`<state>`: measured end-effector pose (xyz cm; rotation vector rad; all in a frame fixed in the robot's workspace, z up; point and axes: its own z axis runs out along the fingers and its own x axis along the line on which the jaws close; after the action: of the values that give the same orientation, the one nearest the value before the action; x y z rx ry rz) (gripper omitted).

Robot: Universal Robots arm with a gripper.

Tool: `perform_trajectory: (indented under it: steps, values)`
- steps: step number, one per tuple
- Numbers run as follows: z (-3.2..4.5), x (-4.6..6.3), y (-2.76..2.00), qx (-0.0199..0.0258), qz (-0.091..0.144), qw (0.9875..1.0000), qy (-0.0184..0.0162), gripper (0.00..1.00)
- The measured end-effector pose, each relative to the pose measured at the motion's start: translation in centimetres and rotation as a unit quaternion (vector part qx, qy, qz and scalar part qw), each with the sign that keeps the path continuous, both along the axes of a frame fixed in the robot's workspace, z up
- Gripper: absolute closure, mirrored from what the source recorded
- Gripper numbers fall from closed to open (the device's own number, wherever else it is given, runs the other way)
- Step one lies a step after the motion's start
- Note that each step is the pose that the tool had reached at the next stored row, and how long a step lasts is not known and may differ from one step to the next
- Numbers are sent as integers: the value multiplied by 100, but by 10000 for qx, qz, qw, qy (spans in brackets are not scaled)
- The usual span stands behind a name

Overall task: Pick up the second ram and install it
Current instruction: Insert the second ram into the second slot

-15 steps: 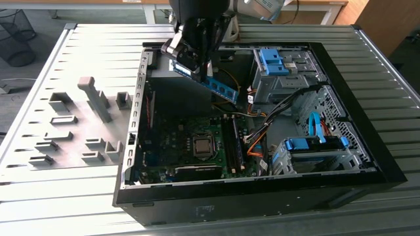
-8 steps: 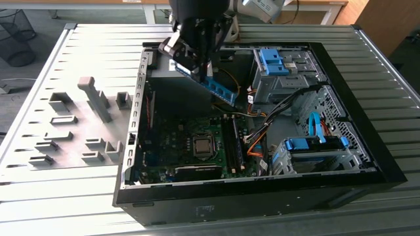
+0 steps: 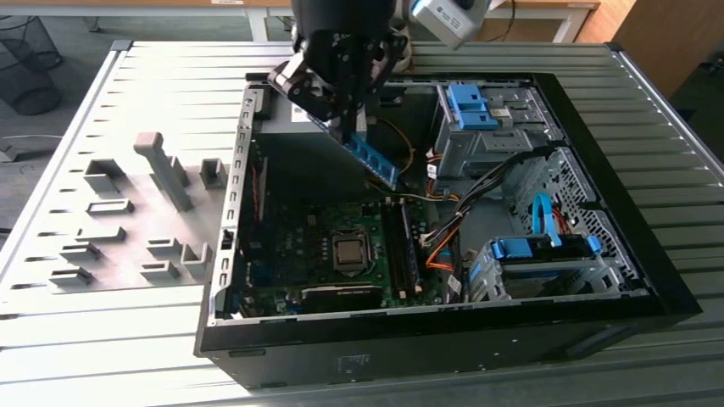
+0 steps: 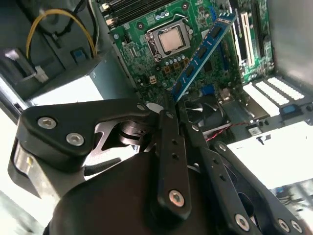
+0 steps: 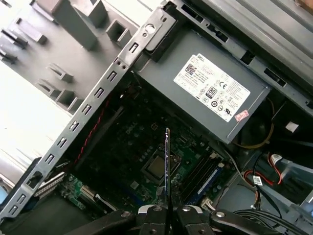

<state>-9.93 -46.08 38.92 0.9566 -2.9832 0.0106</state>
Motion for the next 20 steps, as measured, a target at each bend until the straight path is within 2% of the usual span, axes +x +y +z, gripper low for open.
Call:
perform_trajectory:
  steps: [3,5,10,15,18,20]
  values:
    - [-4,0,0,-1,-254,9997,0,86]
    - [-7,0,0,-1,-439,9990,0,86]
    - [-16,0,0,-2,-888,9961,0,86]
    - [-26,0,0,-2,-1343,9909,0,86]
    - [-32,0,0,-2,-1610,9870,0,86]
    - [-36,0,0,-2,-1792,9838,0,86]
